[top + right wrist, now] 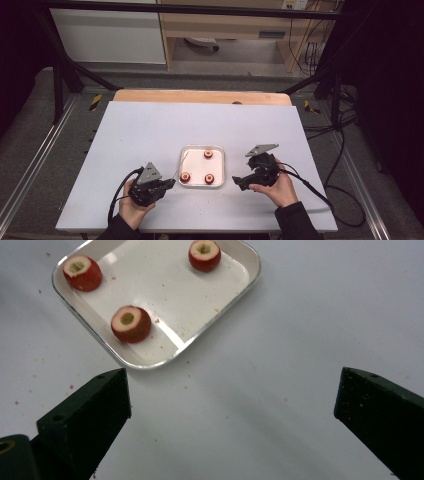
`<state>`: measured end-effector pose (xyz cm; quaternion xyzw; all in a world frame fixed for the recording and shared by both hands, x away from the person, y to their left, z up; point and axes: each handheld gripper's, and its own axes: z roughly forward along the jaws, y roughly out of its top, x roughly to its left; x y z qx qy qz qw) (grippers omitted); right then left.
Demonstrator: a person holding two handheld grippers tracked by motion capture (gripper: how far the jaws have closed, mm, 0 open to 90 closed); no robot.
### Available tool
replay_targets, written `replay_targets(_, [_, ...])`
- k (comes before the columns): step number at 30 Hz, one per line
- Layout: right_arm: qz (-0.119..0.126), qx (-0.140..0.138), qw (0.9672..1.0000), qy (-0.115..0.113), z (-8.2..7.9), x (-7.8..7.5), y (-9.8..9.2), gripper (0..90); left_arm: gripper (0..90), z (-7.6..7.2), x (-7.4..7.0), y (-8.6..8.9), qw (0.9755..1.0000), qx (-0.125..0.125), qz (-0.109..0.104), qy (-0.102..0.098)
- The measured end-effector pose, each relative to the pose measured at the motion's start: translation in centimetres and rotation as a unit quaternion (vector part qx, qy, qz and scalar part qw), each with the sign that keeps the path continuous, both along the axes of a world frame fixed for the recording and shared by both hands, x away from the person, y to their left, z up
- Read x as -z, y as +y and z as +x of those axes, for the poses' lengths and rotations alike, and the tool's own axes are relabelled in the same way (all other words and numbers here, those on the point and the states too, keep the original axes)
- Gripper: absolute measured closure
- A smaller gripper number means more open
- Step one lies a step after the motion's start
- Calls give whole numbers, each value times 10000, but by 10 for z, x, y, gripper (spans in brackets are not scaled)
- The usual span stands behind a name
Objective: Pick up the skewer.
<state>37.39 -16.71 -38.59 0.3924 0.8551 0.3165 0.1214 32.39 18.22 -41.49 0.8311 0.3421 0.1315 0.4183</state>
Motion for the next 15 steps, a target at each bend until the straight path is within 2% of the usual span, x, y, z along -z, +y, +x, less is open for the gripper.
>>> replay_targets(4, [63,-16,9999,95,5,-4,16,31,881,0,3,4,10000,-80,-51,15])
replay_targets(7, [0,-41,9998,168,8,-6,31,36,881,0,4,4,9999,-92,-93,2])
replay_targets(12, [-16,113,9990,443,15,-9,53,41,881,0,5,4,9999,-86,-121,-37])
replay_targets(15, [4,88,9990,439,18,-9,63,45,881,-1,5,4,9998,-68,-148,-64])
